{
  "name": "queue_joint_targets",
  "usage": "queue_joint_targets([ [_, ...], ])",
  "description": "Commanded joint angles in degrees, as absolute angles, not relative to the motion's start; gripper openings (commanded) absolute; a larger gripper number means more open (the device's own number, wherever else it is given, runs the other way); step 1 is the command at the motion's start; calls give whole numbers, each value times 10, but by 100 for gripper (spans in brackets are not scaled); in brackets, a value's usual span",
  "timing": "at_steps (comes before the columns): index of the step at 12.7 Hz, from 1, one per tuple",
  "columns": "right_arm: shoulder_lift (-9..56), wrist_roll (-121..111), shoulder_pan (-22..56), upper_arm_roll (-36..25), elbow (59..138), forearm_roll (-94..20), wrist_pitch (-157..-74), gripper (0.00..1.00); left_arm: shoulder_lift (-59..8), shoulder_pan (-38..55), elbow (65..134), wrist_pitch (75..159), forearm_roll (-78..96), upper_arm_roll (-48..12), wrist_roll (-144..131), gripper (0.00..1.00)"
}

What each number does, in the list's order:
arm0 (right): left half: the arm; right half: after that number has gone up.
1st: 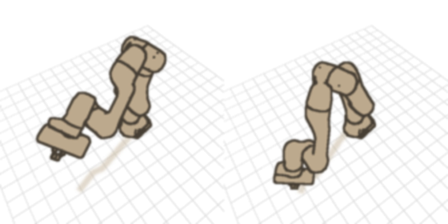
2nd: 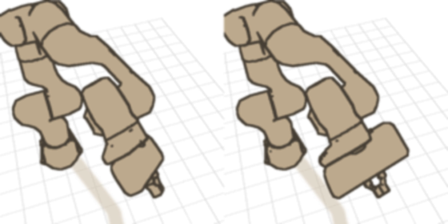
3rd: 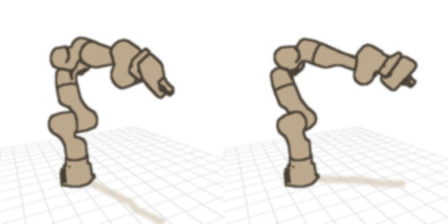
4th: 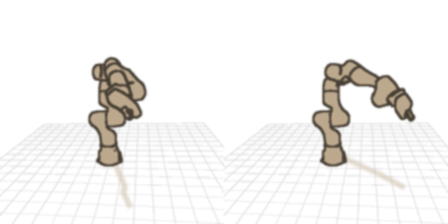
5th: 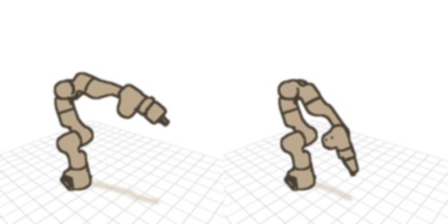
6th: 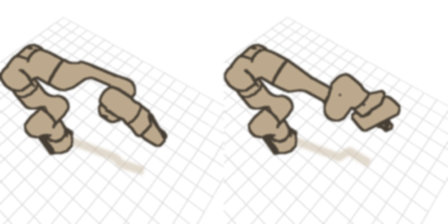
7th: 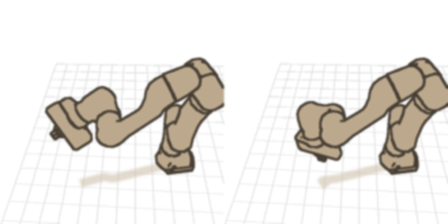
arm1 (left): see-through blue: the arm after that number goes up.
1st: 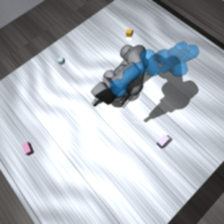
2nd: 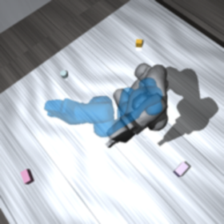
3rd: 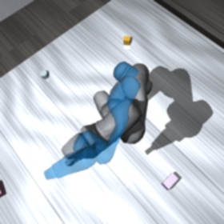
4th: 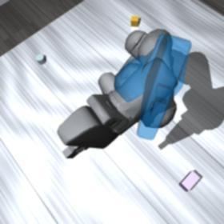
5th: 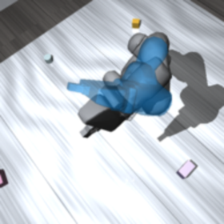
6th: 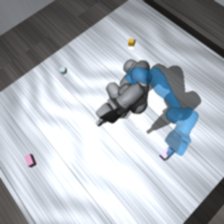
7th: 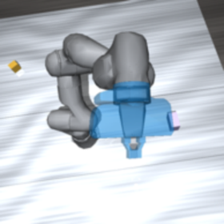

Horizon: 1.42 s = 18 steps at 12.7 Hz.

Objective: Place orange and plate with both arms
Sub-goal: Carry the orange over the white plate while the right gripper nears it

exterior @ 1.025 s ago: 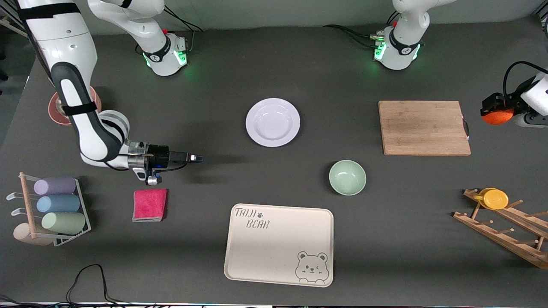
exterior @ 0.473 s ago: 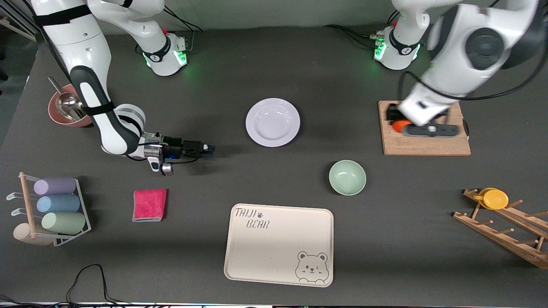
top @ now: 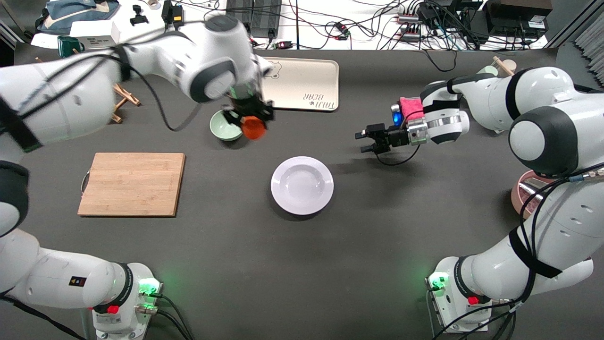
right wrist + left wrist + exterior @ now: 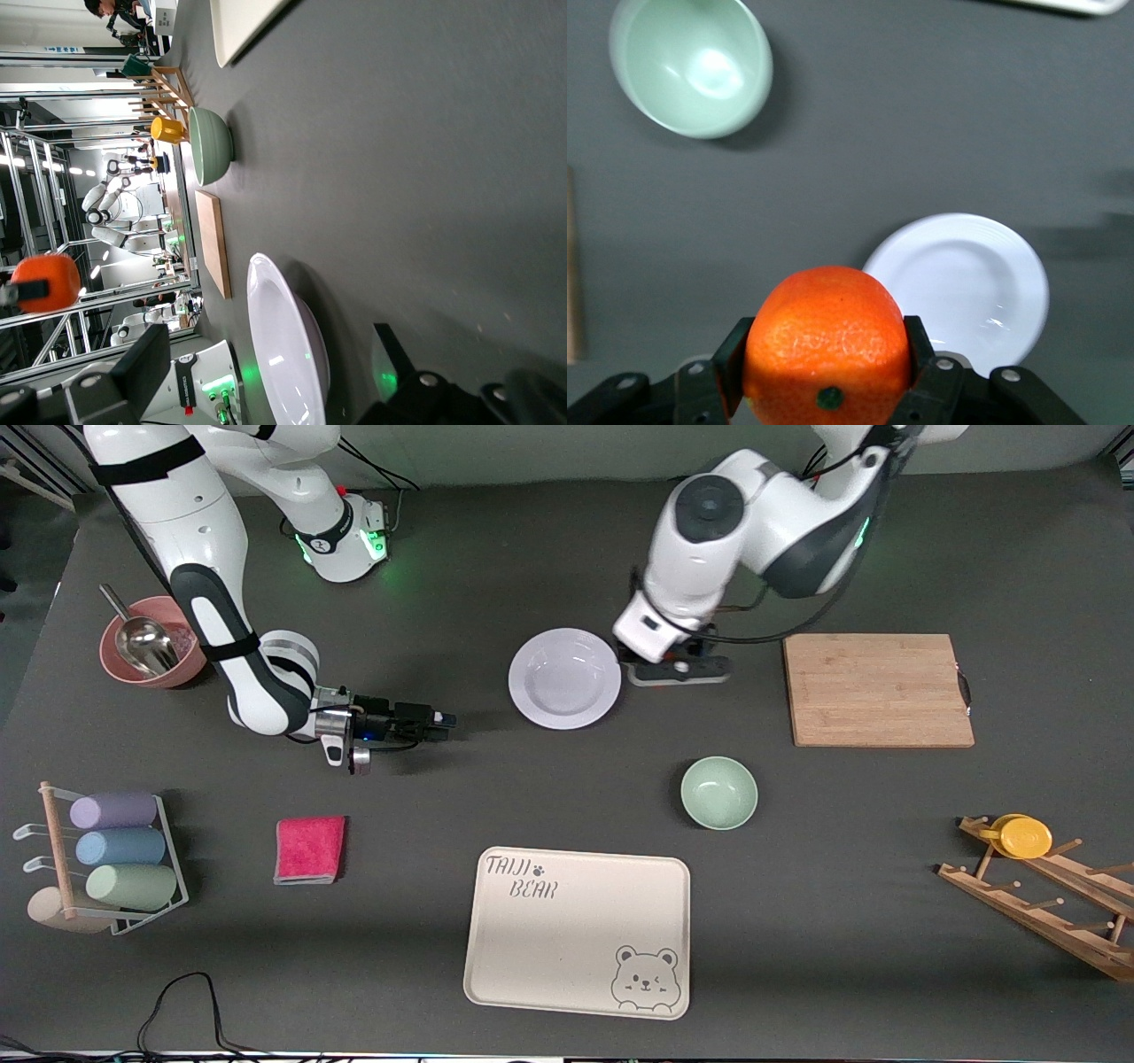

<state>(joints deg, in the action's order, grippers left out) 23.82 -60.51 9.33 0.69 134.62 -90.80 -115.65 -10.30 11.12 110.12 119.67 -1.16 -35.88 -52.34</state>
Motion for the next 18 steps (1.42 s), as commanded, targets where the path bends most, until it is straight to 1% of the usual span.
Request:
queue_joint_targets([
  [1,214,-626,125,14,1381,-955,-1161,100,-136,167,1075,1225,-25,-351,-622,47],
  [3,211,-638,151,14,1394,-1000,-1161,100,-169,191,1065,1252,-40,-351,-687,47],
  [5,213,-663,165,13,1401,-1024,-1164,100,-224,204,1056,1273,-108,-351,-763,47],
  [7,215,-674,166,13,1405,-1025,-1164,100,-277,214,1056,1299,-170,-350,-822,47],
  [10,228,-694,165,13,1407,-1025,-1166,100,-335,219,1056,1341,-215,-349,-851,47],
  [13,230,-694,164,12,1415,-1025,-1168,100,-370,248,1056,1370,-242,-336,-874,47],
  [14,232,-694,163,11,1419,-1025,-1167,100,-380,264,1056,1383,-254,-321,-883,47],
  [16,236,-695,162,11,1423,-1025,-1167,100,-391,299,1056,1404,-262,-290,-894,47],
  [18,241,-695,162,11,1423,-1025,-1167,100,-395,305,1056,1410,-262,-287,-894,47],
])
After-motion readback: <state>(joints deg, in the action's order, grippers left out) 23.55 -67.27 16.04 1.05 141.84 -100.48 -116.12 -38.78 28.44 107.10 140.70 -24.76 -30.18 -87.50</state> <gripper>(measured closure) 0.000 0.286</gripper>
